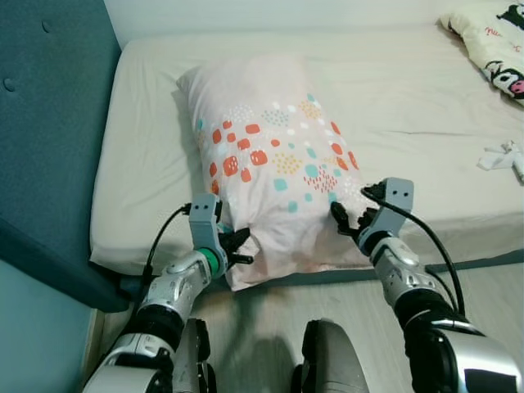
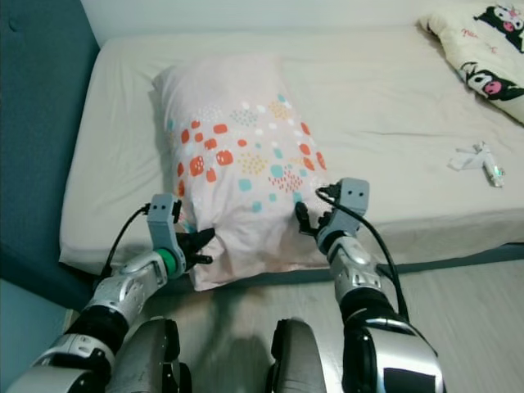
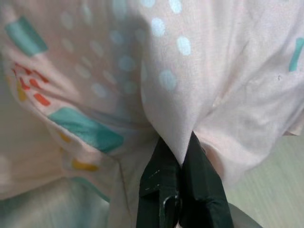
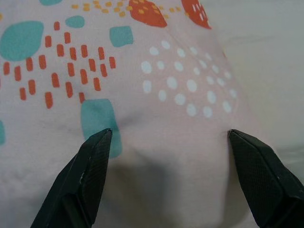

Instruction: Clean up the room

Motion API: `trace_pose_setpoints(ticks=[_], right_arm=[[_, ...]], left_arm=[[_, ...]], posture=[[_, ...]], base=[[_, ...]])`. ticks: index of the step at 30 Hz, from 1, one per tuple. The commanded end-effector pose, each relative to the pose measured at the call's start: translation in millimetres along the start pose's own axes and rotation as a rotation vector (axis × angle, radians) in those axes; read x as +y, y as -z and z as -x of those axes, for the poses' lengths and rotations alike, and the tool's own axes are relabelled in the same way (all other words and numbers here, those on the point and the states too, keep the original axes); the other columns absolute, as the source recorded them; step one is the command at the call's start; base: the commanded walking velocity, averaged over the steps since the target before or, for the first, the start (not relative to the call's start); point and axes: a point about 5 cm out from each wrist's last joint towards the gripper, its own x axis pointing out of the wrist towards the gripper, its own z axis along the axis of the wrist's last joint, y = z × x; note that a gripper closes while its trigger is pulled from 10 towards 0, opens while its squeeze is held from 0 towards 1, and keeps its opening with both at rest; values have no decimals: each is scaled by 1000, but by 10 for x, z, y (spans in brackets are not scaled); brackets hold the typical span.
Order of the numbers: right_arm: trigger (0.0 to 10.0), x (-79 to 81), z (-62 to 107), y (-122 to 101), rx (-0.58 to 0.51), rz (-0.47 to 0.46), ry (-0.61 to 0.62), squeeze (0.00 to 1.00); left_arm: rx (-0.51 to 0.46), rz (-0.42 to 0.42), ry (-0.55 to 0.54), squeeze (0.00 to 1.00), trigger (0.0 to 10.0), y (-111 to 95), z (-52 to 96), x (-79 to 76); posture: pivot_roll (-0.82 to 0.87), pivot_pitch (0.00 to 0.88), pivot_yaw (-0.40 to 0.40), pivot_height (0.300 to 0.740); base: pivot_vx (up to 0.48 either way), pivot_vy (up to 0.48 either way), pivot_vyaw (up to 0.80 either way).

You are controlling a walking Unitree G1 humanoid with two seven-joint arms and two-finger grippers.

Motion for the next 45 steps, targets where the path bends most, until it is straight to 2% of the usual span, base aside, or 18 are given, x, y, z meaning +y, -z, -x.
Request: trace_pose_setpoints(ticks=[1,3,9,15,19,21,22,23,24,27,28,30,31,32,34,42,43,45], right_arm=[[10000,-164,36,4,-2,57,137,0],[10000,-447,100,-98,-46,64,406,0],[10000,-595,141,-176,-77,21,543,0],[10000,-202,-42,-331,-107,-42,319,0],[10000,-113,-73,-371,-120,-43,272,0],[10000,61,-116,-425,-147,-36,194,0],[10000,61,-116,-425,-147,-36,194,0],[10000,136,-126,-433,-159,-28,161,0],[10000,173,-125,-417,-162,-14,147,0],[10000,185,-111,-367,-160,-5,134,0],[10000,185,-111,-367,-160,-5,134,0],[10000,152,-88,-294,-147,-6,134,0],[10000,128,-73,-254,-140,-5,134,0],[10000,128,-73,-254,-140,-5,134,0],[10000,91,-52,-209,-133,-5,135,0],[10000,51,-31,-193,-142,-11,127,0],[10000,66,-32,-202,-149,-12,116,0],[10000,105,-34,-217,-165,-15,91,0]], left_arm=[[-82,-27,-59,0,0,-216,22,64],[-211,-20,-120,0,0,-593,43,128],[-376,-44,-205,0,0,-1123,115,218],[-653,-148,-371,0,0,-2036,365,299],[-709,-207,-436,0,0,-2178,451,327],[-827,-406,-630,0,0,-2439,670,376],[-827,-406,-630,0,0,-2439,670,376],[-881,-583,-717,0,0,-2528,755,342],[-863,-740,-744,0,0,-2498,728,307],[-697,-875,-704,0,0,-2192,536,353],[-697,-875,-704,0,0,-2192,536,353],[-362,-776,-628,0,0,-1582,305,580],[-204,-685,-564,0,10000,-1236,234,665],[-204,-685,-564,0,10000,-1236,234,665],[-49,-586,-482,0,10000,-855,190,711],[-79,-645,-585,0,10000,-707,331,862],[-128,-664,-612,1000,10000,-742,378,885],[-228,-694,-639,1000,10000,-817,463,891]], posture=[[34,123,64,609],[36,119,63,609],[39,106,61,609],[38,90,58,609],[38,88,56,609],[43,83,52,609],[43,83,52,609],[43,79,52,609],[43,79,53,609],[39,78,57,609],[39,78,57,609],[31,81,58,609],[29,80,60,609],[29,80,60,609],[26,82,60,609],[38,83,69,609],[48,85,69,609],[54,83,71,609]], base=[[0,0,0],[0,0,0],[0,0,0],[0,0,0],[0,0,0],[0,0,0],[0,0,0],[0,0,0],[0,0,0],[0,0,0],[0,0,0],[0,0,0],[0,0,0],[0,0,0],[0,0,0],[0,0,0],[0,0,0],[0,0,0]])
